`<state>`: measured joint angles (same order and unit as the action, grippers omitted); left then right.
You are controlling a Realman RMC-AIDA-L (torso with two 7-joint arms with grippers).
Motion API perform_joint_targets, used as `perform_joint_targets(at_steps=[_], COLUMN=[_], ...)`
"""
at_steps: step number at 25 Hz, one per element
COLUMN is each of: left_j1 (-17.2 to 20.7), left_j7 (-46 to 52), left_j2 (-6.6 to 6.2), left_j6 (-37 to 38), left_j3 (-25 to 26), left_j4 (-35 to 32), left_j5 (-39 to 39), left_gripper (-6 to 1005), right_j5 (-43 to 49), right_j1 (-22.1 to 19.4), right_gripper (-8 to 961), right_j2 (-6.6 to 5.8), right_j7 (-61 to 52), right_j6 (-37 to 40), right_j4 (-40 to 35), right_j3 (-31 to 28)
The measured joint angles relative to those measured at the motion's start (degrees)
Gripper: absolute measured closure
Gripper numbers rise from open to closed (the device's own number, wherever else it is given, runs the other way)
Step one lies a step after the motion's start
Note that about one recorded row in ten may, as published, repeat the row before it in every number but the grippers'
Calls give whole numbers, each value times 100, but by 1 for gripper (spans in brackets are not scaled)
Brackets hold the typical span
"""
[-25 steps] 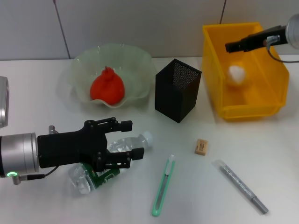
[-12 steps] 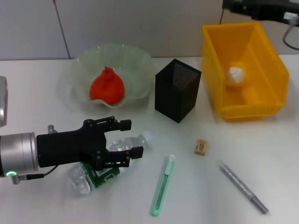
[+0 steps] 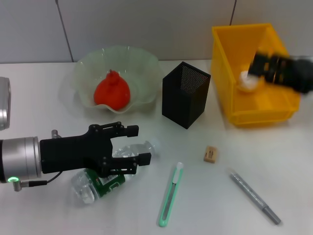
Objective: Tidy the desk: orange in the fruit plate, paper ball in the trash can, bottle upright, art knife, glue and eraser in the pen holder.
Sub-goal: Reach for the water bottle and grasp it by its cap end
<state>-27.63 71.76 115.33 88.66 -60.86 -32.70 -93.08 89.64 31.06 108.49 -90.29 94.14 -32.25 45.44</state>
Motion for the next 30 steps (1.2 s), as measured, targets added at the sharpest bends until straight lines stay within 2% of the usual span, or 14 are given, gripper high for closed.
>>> perform_joint_targets(at_steps=[1, 5, 7, 8, 9, 11, 13, 14, 15, 16, 22, 25, 26, 30], left_j1=[0, -64, -83, -83, -116, -207, -305, -334, -334, -475, -830, -1240, -1240, -1772], left_j7=[0, 154, 220, 220, 303, 487, 686, 748, 748, 1177, 2208, 3538, 3538, 4798], left_j2=[0, -20, -27, -27, -32, -34, -38, -38, -38, -12, 135, 298, 298, 328], left_j6=[0, -12, -13, -13, -14, -21, -57, -70, -70, -147, -234, -500, -500, -1035], left_j3=[0, -3, -5, -5, 21, 43, 45, 46, 46, 47, 48, -99, -99, -670], left_j4=[0, -22, -39, -39, -59, -78, -129, -154, -154, -375, -1028, -1728, -1728, -1851], left_j5=[0, -57, -75, -75, -160, -337, -508, -566, -566, -894, -1735, -2839, -2839, -3843], left_gripper=[186, 186, 186, 187, 187, 187, 187, 187, 187, 187, 187, 187, 187, 186], right_j5=[485, 1213, 1842, 1842, 1995, 2425, 2532, 2687, 2687, 2758, 2781, 2784, 2788, 2793], right_j1=[-18, 8, 34, 34, 29, -42, -68, -116, -116, -154, -220, -232, -233, -229], right_gripper=[207, 207, 207, 207, 207, 207, 207, 207, 207, 207, 207, 207, 207, 207], right_j2=[22, 115, 277, 277, 343, 562, 619, 717, 717, 774, 821, 823, 823, 824], right_j7=[71, 233, 480, 480, 552, 759, 808, 912, 912, 985, 1179, 1213, 1227, 1270], right_j6=[145, 330, 301, 301, 251, 8, -64, -174, -174, -249, -385, -491, -554, -575], right_j4=[-56, -131, -218, -218, -269, -485, -539, -635, -635, -702, -747, -741, -736, -730], right_j3=[0, 0, 0, 0, 0, -2, -3, -5, -5, -2, -48, -43, -18, -32])
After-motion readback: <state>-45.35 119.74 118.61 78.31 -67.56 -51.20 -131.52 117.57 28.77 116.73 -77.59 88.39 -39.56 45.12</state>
